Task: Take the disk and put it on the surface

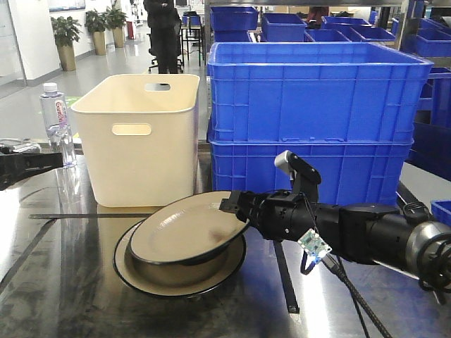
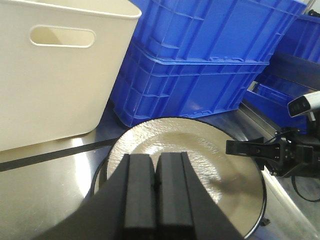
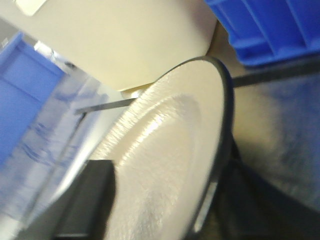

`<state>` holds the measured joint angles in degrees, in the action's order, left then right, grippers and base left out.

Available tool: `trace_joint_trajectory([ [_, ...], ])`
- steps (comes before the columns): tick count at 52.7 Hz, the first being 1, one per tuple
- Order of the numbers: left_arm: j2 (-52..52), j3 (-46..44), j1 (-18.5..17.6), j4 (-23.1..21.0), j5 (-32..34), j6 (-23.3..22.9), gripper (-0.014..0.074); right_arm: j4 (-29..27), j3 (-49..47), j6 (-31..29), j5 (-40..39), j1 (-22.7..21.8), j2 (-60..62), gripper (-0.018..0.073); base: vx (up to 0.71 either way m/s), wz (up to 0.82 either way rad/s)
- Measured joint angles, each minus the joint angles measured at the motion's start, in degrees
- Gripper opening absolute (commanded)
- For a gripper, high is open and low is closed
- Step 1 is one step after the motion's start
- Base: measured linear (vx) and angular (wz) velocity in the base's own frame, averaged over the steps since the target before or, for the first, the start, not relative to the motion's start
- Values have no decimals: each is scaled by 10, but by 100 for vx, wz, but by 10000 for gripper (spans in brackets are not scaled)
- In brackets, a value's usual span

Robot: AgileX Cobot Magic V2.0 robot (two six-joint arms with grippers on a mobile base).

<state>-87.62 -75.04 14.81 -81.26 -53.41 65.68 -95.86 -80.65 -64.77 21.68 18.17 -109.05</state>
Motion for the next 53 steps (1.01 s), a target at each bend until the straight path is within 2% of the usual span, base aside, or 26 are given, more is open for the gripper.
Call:
trace_joint_trajectory([
  [7,0,0,0,1,-3,0,-5,-1,0,-133,-14,0,9,601,0,0],
  [14,0,0,0,8,-3,0,-5,-3,0,-265,-75,0,31,577,0,0],
  [21,0,0,0,30,-3,-1,-5,-9,0,-336,-174,0,60,537,0,0],
  [27,0,0,0,76,-1,-23,-3,-16,0,-349,-244,0,88,420,0,0],
  [29,0,0,0,106,3,-41,-2,-19,0,-351,-262,0,98,361,0,0],
  [33,0,0,0,207,18,-106,-2,-23,3,-353,-283,0,125,203,0,0],
  [35,0,0,0,266,25,-146,-2,-24,10,-354,-288,0,143,109,0,0],
  [38,0,1,0,381,40,-231,-2,-26,25,-355,-294,0,169,-10,0,0],
  [41,0,7,0,482,61,-313,-2,-27,41,-355,-300,0,195,-15,0,0],
  [46,0,24,0,626,88,-436,-1,-28,80,-356,-311,0,246,-15,0,0],
  [50,6,48,1,690,113,-493,-1,-29,120,-356,-320,0,293,-13,0,0],
  [53,24,81,0,711,152,-512,-1,-29,156,-356,-322,0,331,-13,0,0],
])
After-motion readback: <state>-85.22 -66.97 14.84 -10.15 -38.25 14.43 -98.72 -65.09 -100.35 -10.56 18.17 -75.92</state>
